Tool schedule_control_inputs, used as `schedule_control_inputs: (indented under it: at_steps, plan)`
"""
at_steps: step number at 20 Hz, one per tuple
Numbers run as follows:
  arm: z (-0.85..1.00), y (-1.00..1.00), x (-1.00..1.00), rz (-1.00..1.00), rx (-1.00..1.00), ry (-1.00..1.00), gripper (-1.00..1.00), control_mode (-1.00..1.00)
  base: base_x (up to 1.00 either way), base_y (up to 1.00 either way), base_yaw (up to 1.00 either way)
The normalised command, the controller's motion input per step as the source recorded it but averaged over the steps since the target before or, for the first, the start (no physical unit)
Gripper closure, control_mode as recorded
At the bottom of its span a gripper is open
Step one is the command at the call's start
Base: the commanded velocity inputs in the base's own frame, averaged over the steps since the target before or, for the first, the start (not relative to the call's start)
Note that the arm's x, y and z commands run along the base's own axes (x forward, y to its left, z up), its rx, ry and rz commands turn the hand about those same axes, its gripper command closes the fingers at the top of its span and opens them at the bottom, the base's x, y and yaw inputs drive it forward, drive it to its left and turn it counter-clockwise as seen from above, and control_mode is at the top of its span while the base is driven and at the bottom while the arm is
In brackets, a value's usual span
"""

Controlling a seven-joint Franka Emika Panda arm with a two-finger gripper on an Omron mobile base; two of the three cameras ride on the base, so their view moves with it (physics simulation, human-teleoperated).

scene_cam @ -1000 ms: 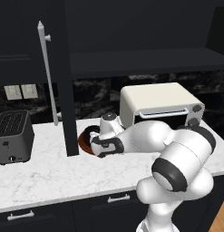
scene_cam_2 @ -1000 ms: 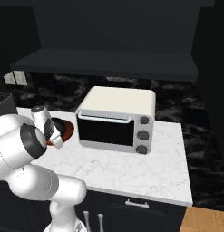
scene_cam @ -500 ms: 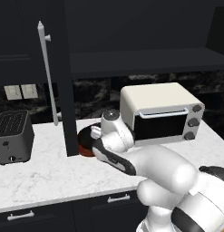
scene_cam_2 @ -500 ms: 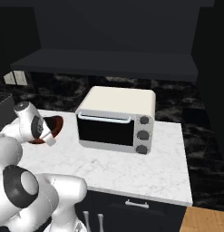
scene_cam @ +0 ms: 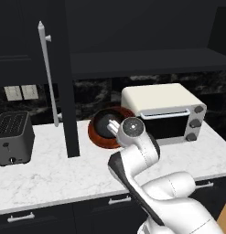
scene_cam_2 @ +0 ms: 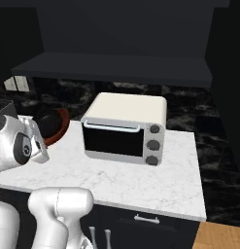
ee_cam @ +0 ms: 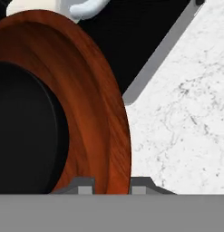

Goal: Pick up the bowls on the counter and stack them on top of one another in the open cabinet. Place the smaller bowl on top of the larger bowl.

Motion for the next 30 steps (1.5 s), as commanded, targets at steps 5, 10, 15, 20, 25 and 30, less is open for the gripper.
schedule_control_inputs:
  at_steps: [5,10,15,20,25,30]
  plan:
    - [1.0,-0.2,-0.62,-0.3,0.15,-0.01,1.0,-1.0,0.0,0.0,0.0]
    - [1.0,-0.22,-0.55,-0.26,0.18,0.0,1.0,-1.0,0.0,0.0,0.0]
    - [1.0,-0.37,-0.37,-0.18,0.22,0.01,1.0,-1.0,0.0,0.0,0.0]
    - [1.0,-0.6,-0.02,0.01,0.25,0.01,1.0,-1.0,0.0,0.0,0.0]
    - [0.88,-0.49,0.02,0.12,0.23,0.01,1.0,-1.0,0.0,0.0,0.0]
    - [0.39,-0.15,0.04,0.15,0.07,-0.01,1.0,-1.0,0.0,0.0,0.0]
